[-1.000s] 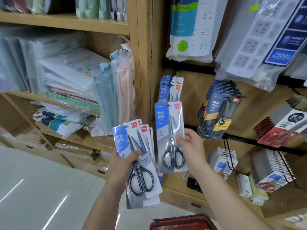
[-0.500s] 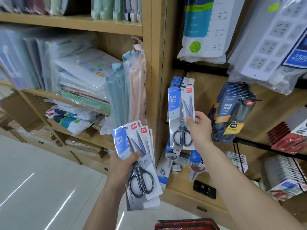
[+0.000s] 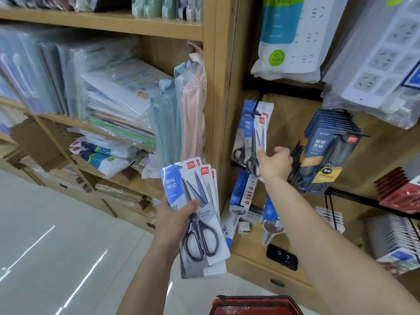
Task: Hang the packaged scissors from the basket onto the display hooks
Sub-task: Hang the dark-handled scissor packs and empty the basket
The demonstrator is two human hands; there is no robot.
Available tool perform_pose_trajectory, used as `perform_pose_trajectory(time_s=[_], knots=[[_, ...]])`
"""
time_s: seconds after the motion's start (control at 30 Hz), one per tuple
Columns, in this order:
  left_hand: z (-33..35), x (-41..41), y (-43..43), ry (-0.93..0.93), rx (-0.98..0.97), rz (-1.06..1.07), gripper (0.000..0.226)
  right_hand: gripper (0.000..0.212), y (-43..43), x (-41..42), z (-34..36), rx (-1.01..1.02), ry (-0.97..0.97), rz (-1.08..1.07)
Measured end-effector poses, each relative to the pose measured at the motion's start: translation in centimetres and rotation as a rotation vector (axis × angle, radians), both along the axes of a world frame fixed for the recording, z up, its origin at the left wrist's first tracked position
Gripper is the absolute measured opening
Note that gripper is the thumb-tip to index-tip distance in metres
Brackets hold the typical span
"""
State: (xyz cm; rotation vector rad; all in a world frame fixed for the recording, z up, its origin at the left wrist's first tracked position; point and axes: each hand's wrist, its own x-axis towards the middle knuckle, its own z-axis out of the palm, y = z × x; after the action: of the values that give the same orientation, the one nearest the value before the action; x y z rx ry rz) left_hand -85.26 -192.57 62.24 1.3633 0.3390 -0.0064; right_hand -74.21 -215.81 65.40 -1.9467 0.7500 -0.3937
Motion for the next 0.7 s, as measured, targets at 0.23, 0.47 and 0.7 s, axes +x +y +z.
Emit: perform_pose_trajectory(time_s=[0.23,0.47,0.7], knots=[[-0.7,0.6,-1.4,0.024,-0.043,-0.023,0.024,0.017,4.5,-10.3,-1.8,0.392,0.163,0.74],[-0.8,0.1,-2.7,0.018,-0.097,-0.038,0.027,0.022,4.7,-10.8,-2.8,0.459,0.098,0.616],[-1.1,-0.8,-3.1,0.036,-0.145,-0.027,0.032,0.03,5.5,-11.7,-4.3,0.64,-0.025,0.422]])
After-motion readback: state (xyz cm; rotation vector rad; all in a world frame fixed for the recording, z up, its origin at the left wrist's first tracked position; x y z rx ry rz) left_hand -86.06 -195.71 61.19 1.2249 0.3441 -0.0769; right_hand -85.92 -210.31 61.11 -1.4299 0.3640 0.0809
